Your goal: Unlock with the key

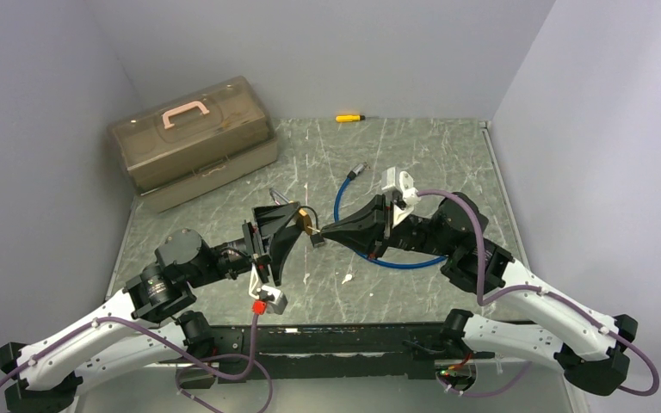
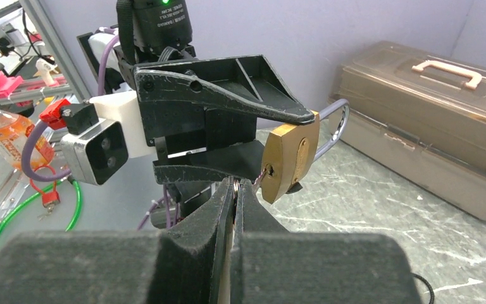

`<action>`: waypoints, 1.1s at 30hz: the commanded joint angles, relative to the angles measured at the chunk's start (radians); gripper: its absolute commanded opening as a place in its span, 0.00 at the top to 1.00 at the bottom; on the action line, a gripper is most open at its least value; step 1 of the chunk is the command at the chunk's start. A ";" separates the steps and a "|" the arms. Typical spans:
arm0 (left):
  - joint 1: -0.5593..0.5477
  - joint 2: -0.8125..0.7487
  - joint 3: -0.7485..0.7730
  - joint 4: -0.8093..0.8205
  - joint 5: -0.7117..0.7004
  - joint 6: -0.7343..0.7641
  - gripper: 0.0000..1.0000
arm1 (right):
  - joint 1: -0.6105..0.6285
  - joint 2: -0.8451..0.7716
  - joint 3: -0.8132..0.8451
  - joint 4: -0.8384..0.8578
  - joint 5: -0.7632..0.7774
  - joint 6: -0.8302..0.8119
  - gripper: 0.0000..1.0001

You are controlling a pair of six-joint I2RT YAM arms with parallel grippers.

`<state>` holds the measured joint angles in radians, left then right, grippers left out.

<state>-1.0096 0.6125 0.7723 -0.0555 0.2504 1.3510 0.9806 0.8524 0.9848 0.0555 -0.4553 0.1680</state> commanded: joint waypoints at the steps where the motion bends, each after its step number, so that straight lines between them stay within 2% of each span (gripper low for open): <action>1: -0.004 -0.015 0.020 0.134 -0.011 0.035 1.00 | 0.001 0.007 0.028 0.051 -0.004 0.005 1.00; 11: -0.005 -0.014 0.012 0.145 -0.009 0.046 1.00 | 0.002 0.013 0.026 0.050 0.035 0.020 1.00; 22: -0.006 -0.016 0.006 0.147 -0.006 0.070 1.00 | -0.001 0.026 -0.012 0.115 0.177 0.081 1.00; 33: -0.004 -0.014 -0.005 0.156 -0.029 0.132 1.00 | -0.002 0.087 -0.007 0.139 0.175 0.132 1.00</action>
<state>-1.0008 0.6106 0.7479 -0.0425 0.1677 1.4364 0.9833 0.9161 0.9733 0.1371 -0.3294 0.2806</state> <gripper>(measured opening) 0.601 0.025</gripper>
